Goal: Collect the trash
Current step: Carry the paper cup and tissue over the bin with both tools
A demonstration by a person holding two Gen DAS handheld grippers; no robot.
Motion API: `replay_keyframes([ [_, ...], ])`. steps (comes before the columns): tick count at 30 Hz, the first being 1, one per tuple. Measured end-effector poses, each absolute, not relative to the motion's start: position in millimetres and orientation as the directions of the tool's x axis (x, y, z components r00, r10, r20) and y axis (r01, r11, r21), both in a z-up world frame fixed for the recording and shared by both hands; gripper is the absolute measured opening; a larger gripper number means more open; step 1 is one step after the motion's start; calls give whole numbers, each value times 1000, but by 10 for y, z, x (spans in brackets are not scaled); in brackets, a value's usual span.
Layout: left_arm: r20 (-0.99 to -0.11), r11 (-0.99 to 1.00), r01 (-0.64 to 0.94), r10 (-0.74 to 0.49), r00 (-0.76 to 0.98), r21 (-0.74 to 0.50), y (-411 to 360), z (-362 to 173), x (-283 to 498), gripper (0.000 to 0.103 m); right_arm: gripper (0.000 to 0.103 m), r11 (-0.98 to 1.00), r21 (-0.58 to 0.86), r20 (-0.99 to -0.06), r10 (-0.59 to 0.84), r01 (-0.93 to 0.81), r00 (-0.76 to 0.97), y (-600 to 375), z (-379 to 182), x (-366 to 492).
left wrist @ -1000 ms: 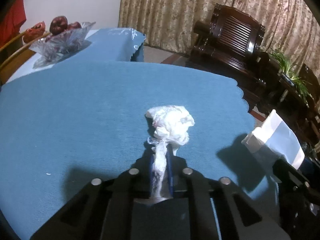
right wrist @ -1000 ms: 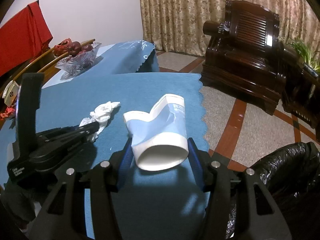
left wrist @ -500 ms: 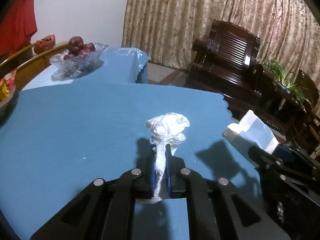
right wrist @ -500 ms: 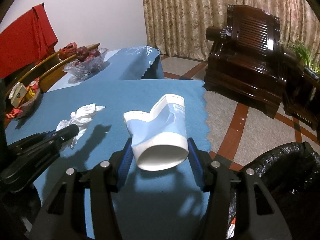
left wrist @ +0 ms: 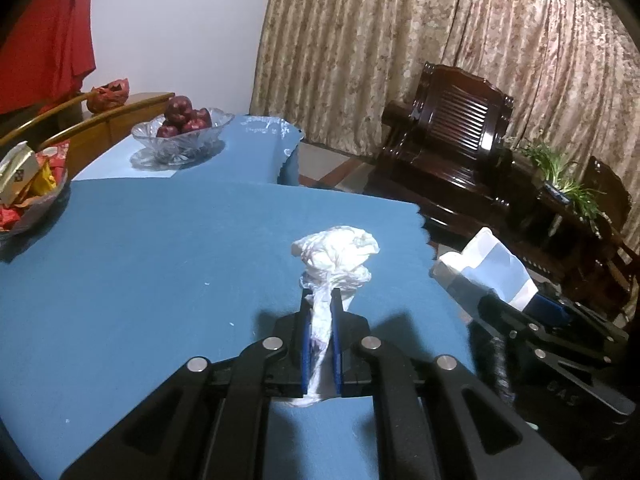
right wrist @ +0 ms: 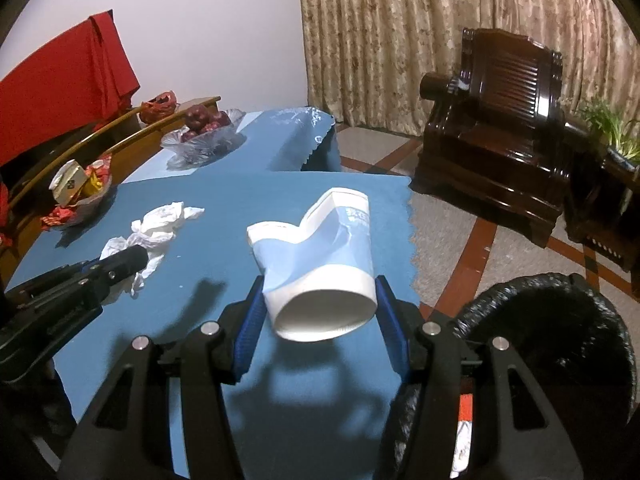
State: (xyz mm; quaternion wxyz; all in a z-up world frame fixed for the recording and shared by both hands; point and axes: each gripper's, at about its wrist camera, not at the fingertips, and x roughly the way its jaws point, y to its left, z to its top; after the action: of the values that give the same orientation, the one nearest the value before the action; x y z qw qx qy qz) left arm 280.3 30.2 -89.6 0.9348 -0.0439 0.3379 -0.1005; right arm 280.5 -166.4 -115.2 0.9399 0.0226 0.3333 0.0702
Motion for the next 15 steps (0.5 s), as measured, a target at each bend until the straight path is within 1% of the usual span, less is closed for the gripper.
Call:
replay_keyframes([
  [9,-599,970,184,-244,763,-161,171,-615,2284,8,52,989,69,-585,145,-130,798,-1750,-843,2258],
  [15,-581,966,211,-258,772,-149,67,-460,2004,8,52,991,51,-575,129,-122,808,-1862,-737,1921],
])
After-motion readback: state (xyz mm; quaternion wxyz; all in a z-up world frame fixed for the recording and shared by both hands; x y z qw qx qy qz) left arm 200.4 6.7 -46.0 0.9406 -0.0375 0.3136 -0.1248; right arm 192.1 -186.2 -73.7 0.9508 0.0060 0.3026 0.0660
